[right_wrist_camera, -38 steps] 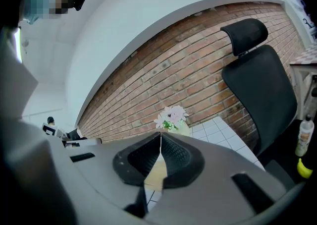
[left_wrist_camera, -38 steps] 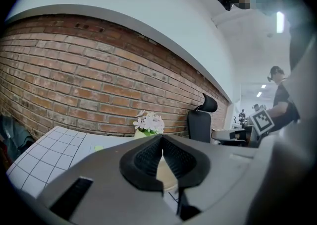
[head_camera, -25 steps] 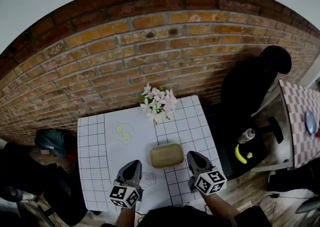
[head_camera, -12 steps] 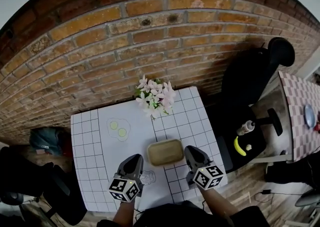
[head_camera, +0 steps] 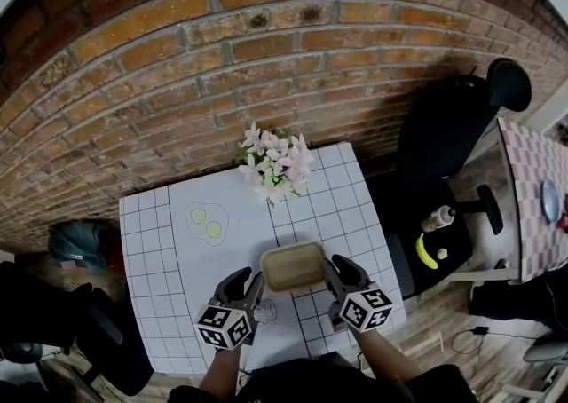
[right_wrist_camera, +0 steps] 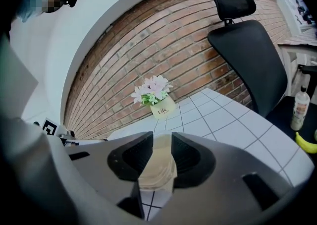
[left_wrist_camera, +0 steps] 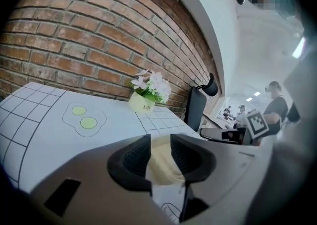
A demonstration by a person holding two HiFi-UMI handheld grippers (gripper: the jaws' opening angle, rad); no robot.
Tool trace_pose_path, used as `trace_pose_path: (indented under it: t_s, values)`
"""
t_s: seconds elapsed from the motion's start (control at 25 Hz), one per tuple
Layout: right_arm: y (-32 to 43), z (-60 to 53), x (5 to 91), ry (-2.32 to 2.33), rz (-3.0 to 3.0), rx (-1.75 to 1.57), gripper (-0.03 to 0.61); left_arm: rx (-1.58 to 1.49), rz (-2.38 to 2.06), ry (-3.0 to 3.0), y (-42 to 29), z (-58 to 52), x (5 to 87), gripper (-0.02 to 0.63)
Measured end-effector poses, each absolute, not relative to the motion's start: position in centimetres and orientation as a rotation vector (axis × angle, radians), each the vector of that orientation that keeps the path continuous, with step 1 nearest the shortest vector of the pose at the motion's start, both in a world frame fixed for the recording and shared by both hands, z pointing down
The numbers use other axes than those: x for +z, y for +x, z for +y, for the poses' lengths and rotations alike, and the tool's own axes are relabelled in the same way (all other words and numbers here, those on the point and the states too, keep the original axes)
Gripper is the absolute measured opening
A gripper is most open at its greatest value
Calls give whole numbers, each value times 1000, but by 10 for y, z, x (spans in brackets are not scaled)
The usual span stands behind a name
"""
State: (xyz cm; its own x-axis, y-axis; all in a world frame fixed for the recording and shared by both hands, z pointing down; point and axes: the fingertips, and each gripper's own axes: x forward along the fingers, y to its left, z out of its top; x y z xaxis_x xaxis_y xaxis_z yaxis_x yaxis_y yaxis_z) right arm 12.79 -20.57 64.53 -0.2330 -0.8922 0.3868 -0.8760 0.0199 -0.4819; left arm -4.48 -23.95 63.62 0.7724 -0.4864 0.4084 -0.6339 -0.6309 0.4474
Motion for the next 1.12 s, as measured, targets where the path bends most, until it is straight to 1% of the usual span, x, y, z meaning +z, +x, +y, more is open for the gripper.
trace_pose_path:
  t_s: [0.16,0.32,0.64,1.12]
  values:
    - [123,-209,655,-1918,2233,-1063,97,339,-795,2342,-40,-238,649,139]
    - [119,-210,664,-1918,2244,-1104,121,363,-765,2298,-34,-234,663,189]
    - [119,-211,667,-1923,2241,-1105,124,357,-713,2263,-24,-231,672,190]
    - [118,-210,661,-1908,2237,-1112,124,318,-723,2267,-22,-232,663,190]
